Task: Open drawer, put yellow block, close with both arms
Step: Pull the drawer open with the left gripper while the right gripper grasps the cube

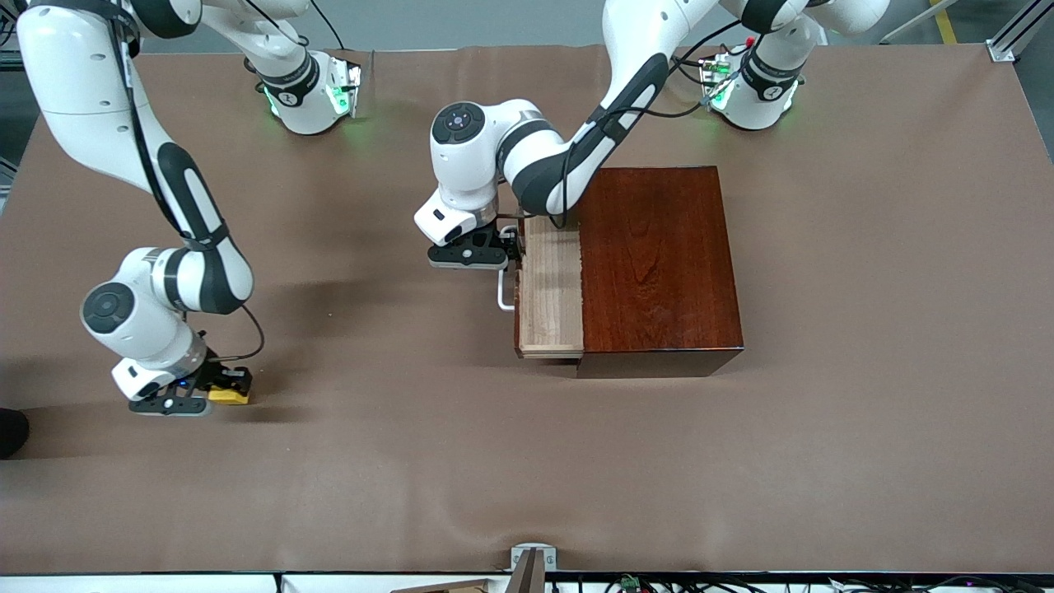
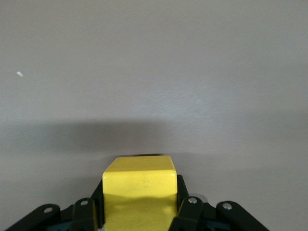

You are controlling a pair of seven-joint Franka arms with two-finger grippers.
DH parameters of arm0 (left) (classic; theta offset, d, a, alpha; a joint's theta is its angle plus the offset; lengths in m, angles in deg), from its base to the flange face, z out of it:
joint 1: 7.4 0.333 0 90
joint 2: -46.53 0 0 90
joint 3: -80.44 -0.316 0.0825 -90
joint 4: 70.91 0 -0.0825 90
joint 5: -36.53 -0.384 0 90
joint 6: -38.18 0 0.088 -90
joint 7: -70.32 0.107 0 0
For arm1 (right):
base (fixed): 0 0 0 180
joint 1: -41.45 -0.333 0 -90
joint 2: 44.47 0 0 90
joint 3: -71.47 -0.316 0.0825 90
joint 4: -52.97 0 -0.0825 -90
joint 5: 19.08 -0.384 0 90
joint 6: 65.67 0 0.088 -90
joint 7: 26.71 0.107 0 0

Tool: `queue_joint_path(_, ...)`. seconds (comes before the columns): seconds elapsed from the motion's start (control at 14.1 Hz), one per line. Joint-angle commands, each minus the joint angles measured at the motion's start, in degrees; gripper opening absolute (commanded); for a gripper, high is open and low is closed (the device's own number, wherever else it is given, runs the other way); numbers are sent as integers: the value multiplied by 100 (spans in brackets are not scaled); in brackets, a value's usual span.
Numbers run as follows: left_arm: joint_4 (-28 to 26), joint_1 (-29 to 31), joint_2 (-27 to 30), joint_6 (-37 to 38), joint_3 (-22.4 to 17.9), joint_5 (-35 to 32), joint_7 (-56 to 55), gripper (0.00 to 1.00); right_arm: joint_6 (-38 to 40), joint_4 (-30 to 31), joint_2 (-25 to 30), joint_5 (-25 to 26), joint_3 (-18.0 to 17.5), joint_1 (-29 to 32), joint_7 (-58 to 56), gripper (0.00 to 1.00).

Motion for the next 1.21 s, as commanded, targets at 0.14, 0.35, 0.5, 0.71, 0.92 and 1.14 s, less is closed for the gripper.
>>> queue_joint_path(0.14, 132, -31, -144, -529, 87, 104, 33, 100, 1139, -289, 479, 99, -62, 81, -89, 0)
queue_joint_path(0.35, 141, -31, -152, -766, 95, 209, 68, 100, 1982, -675, 612, 73, -89, 46, -54, 0)
queue_joint_path(0.5, 141, -31, -152, -872, 95, 315, 182, 100, 2711, -1061, 647, 12, -115, 28, -19, 0)
queue_joint_path(0.71, 141, -31, -152, -978, 87, 377, 253, 100, 3504, -1545, 700, -6, -115, -156, 95, 0)
queue_joint_path(0.92, 272, -31, -223, -1057, 104, 385, 253, 100, 4102, -1880, 822, -6, -124, -472, 542, 0)
queue_joint_path(1.14, 325, -13, -144, -1049, 157, 385, 235, 100, 4313, -1880, 1103, -6, -124, -692, 973, 0)
